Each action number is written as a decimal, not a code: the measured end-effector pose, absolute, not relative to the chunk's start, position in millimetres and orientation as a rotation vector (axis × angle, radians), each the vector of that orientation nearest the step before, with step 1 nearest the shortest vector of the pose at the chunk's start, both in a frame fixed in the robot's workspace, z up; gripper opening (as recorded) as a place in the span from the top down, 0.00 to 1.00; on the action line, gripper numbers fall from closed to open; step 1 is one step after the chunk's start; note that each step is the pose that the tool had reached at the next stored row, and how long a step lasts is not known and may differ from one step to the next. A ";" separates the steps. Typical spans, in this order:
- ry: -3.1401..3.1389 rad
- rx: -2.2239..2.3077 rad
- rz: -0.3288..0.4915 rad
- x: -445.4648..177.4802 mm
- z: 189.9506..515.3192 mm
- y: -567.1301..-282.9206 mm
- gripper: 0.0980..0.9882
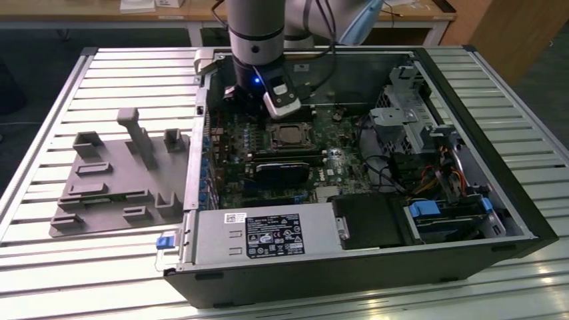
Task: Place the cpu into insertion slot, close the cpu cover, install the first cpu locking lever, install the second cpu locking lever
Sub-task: 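Install the first cpu locking lever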
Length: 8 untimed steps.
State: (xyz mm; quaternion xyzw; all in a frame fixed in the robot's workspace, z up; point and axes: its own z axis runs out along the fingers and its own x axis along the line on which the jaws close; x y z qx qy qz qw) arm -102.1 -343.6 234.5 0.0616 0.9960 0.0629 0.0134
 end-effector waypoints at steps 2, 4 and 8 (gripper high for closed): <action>3.102 0.192 0.220 -105.0 234.5 -343.6 1.00; 3.101 0.193 0.259 -106.7 234.5 -343.6 1.00; 3.097 0.194 0.319 -108.1 234.7 -343.6 1.00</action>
